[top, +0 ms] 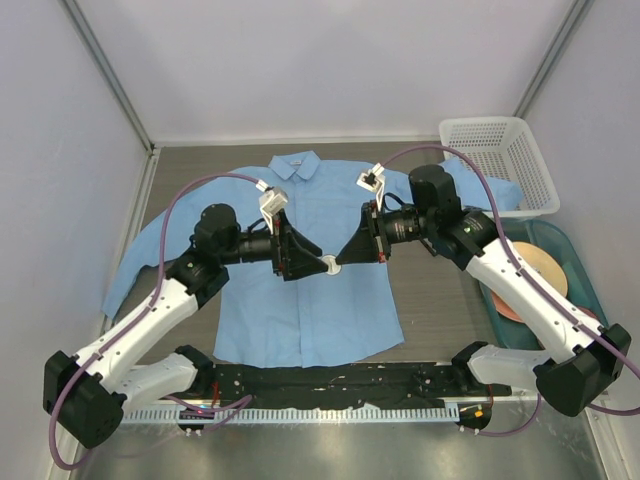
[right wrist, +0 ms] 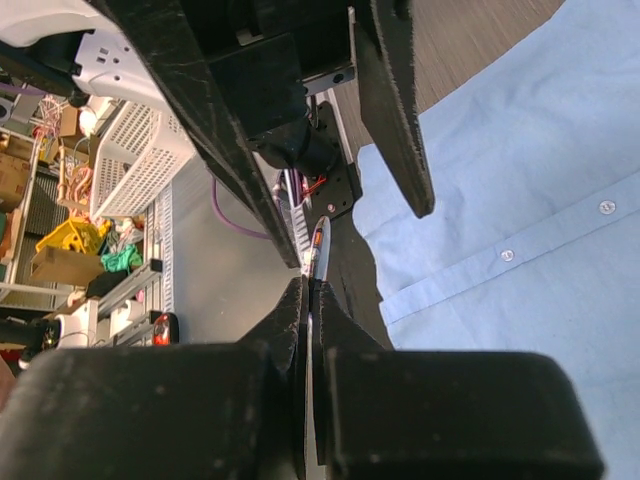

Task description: Pin the brooch onto the clothing

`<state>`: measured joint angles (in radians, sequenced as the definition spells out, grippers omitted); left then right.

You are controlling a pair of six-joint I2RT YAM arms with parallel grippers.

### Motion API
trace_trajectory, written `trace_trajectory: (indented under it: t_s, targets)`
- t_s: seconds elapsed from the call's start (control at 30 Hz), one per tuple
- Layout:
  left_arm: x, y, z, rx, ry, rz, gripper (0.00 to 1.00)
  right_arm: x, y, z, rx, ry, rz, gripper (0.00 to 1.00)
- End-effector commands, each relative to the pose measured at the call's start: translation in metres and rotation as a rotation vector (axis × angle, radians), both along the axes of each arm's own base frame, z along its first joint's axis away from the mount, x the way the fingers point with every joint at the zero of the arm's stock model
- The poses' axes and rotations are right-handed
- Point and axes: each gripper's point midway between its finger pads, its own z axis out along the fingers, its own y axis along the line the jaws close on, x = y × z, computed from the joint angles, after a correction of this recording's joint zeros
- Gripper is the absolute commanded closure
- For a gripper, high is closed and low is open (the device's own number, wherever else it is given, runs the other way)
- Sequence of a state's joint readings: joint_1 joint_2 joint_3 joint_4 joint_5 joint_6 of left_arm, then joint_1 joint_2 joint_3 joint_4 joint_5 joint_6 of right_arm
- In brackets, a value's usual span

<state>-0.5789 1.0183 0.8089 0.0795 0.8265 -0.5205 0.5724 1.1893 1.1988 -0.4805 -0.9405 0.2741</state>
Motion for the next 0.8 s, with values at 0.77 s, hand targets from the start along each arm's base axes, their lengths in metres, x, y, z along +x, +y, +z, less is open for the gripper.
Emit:
trace_trajectory:
  t_s: [0.77]
  targets:
    - [-0.0022,-0.0075,0.0225,-0.107,-0.061,-0.025,0.48,0.0105,0.0041,0.0076,0.028,-0.026,-0.056,0.99]
